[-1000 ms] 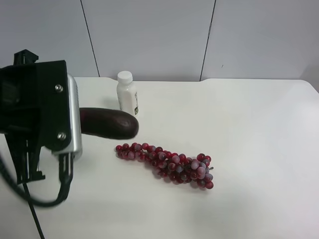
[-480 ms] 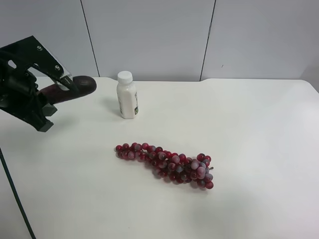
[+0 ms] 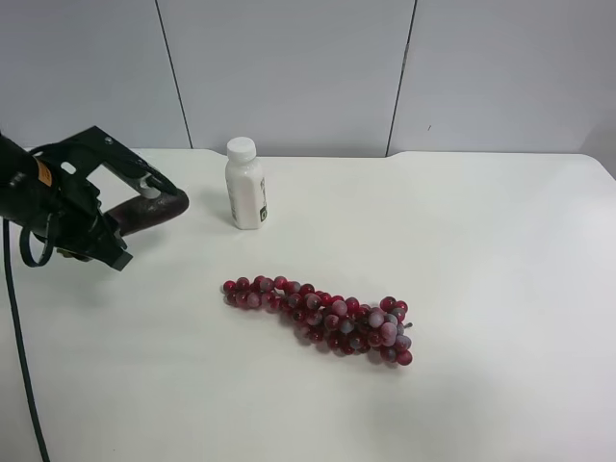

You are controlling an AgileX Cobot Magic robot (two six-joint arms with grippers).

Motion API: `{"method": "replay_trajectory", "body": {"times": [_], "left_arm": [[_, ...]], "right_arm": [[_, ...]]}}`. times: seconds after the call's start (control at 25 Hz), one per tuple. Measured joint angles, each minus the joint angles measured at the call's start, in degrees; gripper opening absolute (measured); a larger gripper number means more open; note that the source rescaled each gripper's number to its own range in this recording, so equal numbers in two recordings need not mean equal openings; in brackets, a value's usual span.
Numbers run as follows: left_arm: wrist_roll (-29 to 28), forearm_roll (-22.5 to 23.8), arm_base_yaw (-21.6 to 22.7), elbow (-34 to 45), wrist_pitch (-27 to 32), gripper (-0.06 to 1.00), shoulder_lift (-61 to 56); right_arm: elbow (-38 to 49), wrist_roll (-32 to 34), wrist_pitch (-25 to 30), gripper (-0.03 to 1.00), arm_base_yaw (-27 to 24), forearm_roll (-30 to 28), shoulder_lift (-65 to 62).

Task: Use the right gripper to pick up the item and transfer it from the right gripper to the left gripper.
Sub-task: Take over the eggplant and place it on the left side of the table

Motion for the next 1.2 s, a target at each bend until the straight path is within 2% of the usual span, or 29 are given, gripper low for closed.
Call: {"method": "replay_trajectory", "body": {"times": [0.24,0.48,0.88,0.92,0.96,1.0,1.04,1.12,1.2], "left_arm": [[0.0,0.2,0.0,0.0,-1.5,0.01,7.1],[0.0,5.0,0.3,-0.1,-2.7,0.01,12.5],[0.0,5.5,0.4,-0.1,-3.5,0.03,14.6],[-0.1,5.5,0.4,-0.1,-3.5,0.12,14.6],[-0.5,5.5,0.4,-0.1,-3.4,0.28,14.6],[-1.4,5.5,0.4,-0.1,-3.5,0.53,14.6],[-2.0,5.6,0.4,-0.1,-3.5,0.73,14.6],[-2.6,6.1,0.4,-0.1,-3.5,0.9,14.6],[-2.8,7.0,0.4,-0.1,-3.4,0.97,14.6]], "right_arm": [[0.0,0.0,0.0,1.0,0.0,0.0,0.0],[0.0,0.0,0.0,1.0,0.0,0.0,0.0],[0.0,0.0,0.0,1.0,0.0,0.0,0.0],[0.0,0.0,0.0,1.0,0.0,0.0,0.0],[0.0,0.0,0.0,1.0,0.0,0.0,0.0],[0.0,0.0,0.0,1.0,0.0,0.0,0.0],[0.0,0.0,0.0,1.0,0.0,0.0,0.0],[0.0,0.0,0.0,1.0,0.0,0.0,0.0],[0.0,0.0,0.0,1.0,0.0,0.0,0.0]]}}
